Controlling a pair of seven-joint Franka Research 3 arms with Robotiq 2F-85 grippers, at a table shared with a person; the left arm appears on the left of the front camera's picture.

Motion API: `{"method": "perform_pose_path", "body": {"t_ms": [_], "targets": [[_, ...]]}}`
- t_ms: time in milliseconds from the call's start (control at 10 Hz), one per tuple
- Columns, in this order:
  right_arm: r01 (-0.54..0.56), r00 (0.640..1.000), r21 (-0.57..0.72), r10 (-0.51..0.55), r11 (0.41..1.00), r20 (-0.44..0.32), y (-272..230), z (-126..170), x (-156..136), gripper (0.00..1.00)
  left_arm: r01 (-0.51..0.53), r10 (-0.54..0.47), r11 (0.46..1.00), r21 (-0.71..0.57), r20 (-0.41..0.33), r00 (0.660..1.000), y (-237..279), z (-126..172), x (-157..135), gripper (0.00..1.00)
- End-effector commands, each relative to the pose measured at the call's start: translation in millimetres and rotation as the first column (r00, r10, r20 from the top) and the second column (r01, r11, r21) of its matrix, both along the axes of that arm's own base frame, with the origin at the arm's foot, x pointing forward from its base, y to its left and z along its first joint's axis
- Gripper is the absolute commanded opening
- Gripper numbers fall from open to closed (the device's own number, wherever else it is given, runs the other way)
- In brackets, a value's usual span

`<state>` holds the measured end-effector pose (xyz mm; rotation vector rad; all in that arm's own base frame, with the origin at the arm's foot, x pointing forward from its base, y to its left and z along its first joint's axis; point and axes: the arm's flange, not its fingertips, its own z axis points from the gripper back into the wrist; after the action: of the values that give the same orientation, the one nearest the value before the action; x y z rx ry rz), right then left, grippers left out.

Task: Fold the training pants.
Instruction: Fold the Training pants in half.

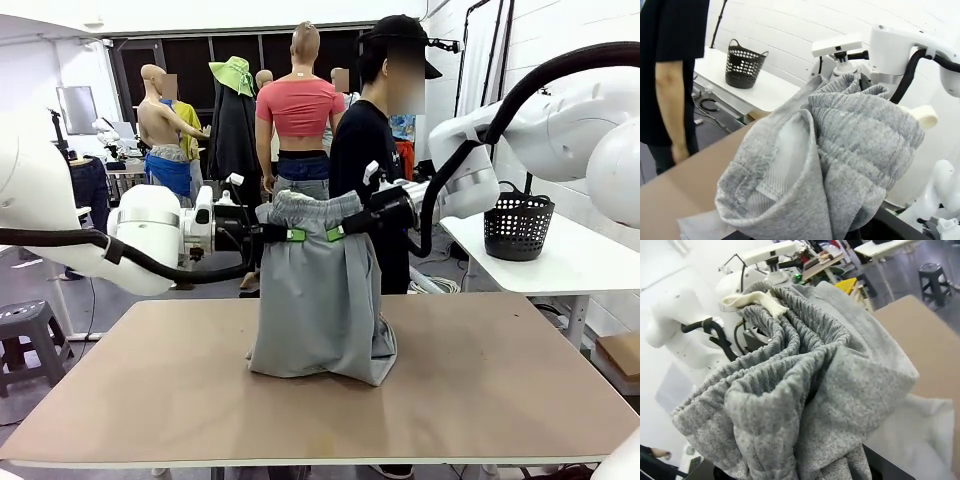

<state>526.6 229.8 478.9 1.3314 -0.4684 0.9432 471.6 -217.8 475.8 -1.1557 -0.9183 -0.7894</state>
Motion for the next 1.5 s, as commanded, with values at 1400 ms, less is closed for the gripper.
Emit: {"method": "perform_pose_path", "body": {"t_ms": [1400], "targets": [[0.002,0.987,0.107,0.015,0.994,-0.158,-13.6,-84.9,-69.5,0.00,0.076,-0.091,0.993,-0.086,-0.193,0.977,23.6,-52.1,-74.9,0.00]]}}
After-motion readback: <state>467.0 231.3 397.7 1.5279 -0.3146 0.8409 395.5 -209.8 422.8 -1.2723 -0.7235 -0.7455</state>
